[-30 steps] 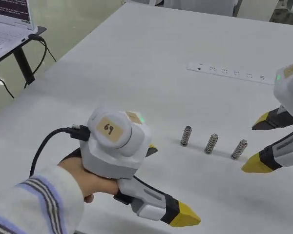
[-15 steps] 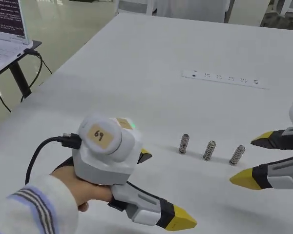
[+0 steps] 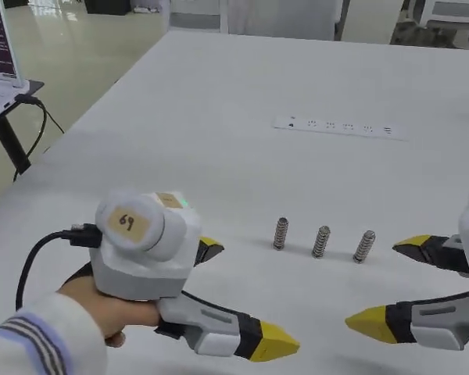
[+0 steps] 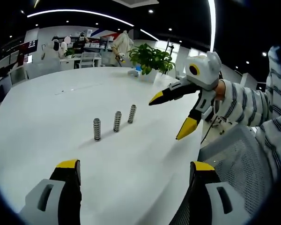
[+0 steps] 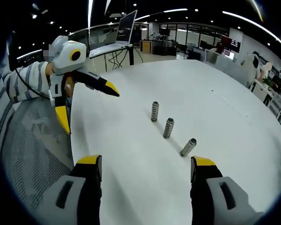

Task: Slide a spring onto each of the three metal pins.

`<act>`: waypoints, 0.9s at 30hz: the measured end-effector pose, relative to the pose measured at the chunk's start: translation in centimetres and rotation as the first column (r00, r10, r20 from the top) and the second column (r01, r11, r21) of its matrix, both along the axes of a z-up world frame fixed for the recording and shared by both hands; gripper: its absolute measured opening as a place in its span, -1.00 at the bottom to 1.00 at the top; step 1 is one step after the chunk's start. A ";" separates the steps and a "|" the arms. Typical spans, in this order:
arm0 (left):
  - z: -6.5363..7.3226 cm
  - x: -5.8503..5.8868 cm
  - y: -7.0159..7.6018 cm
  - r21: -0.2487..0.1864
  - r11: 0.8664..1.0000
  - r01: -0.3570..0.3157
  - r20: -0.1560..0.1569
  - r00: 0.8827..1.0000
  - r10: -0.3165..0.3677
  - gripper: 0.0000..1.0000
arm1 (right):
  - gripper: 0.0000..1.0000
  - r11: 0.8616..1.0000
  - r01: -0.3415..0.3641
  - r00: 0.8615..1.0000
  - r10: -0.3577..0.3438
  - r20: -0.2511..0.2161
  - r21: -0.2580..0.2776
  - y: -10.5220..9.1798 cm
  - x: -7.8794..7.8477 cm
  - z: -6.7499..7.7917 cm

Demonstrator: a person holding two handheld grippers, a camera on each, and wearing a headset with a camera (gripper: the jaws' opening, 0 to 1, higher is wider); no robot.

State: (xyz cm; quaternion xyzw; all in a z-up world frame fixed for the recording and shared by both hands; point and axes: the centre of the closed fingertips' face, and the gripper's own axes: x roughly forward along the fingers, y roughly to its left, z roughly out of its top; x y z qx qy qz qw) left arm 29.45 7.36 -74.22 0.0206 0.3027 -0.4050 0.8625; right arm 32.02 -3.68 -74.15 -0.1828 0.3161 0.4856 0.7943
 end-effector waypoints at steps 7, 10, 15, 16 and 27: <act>-0.2 -0.2 2.0 0.017 1.000 -0.026 -0.015 1.000 0.026 0.95 | 0.77 0.990 0.100 0.995 -0.100 -0.005 0.098 -0.3 -0.7 0.3; 0.0 0.0 2.9 0.009 0.999 -0.052 -0.016 0.999 0.052 0.95 | 0.83 0.987 0.123 0.992 -0.122 -0.020 0.102 -0.7 -1.2 0.0; 0.3 0.1 4.1 0.010 0.997 -0.077 -0.011 0.997 0.077 0.96 | 0.89 0.982 0.158 0.987 -0.154 -0.046 0.100 -1.2 -1.8 -0.8; 0.2 0.0 4.4 0.014 0.997 -0.079 -0.017 0.997 0.080 0.96 | 0.91 0.981 0.164 0.986 -0.160 -0.050 0.100 -1.3 -1.8 -0.8; -0.3 -0.7 4.2 0.025 0.998 -0.066 -0.036 0.997 0.067 0.96 | 0.99 0.975 0.209 0.977 -0.204 -0.069 0.074 -2.0 -2.5 -1.5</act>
